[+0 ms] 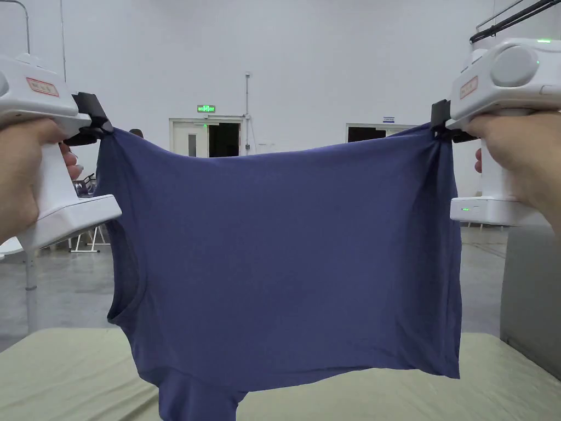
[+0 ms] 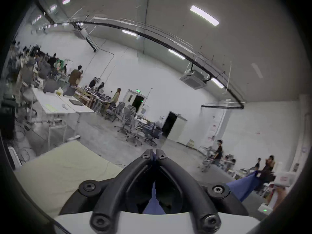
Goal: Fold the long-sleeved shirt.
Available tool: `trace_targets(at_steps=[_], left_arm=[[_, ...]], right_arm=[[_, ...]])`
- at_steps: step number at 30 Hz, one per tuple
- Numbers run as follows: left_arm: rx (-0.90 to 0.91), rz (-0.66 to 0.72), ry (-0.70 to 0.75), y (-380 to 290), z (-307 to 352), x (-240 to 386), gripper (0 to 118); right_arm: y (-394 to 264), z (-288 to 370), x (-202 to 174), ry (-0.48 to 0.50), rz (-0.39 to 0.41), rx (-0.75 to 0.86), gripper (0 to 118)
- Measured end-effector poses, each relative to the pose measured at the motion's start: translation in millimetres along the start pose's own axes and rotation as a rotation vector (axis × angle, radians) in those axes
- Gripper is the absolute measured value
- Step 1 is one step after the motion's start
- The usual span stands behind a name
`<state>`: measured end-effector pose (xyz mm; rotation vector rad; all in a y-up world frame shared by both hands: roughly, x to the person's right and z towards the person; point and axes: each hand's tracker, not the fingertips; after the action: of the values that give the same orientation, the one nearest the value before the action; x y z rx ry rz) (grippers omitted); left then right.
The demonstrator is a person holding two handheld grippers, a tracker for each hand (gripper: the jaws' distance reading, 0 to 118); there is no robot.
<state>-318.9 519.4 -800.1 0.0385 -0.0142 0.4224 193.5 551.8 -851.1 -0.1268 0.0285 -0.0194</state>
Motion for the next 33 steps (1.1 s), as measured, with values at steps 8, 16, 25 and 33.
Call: trace_targets(at_steps=[8, 16, 25, 33], left_arm=[[0.022, 0.011, 0.005, -43, -44, -26, 1], [-0.287, -0.022, 0.099, -211, -73, -103, 1], [-0.618, -0.007, 0.147, -380, -11, -161, 1], [-0.698, 0.036, 0.166, -431, 140, -178, 1]], right_arm=[[-34, -39, -13, -0.046, 0.089, -0.012, 9], [-234, -119, -3, -0.003, 0.157, -0.295, 9], [-490, -89, 22, 0.008, 0.164, -0.696, 9], [-574, 80, 49, 0.067, 0.168, -0.747, 9]])
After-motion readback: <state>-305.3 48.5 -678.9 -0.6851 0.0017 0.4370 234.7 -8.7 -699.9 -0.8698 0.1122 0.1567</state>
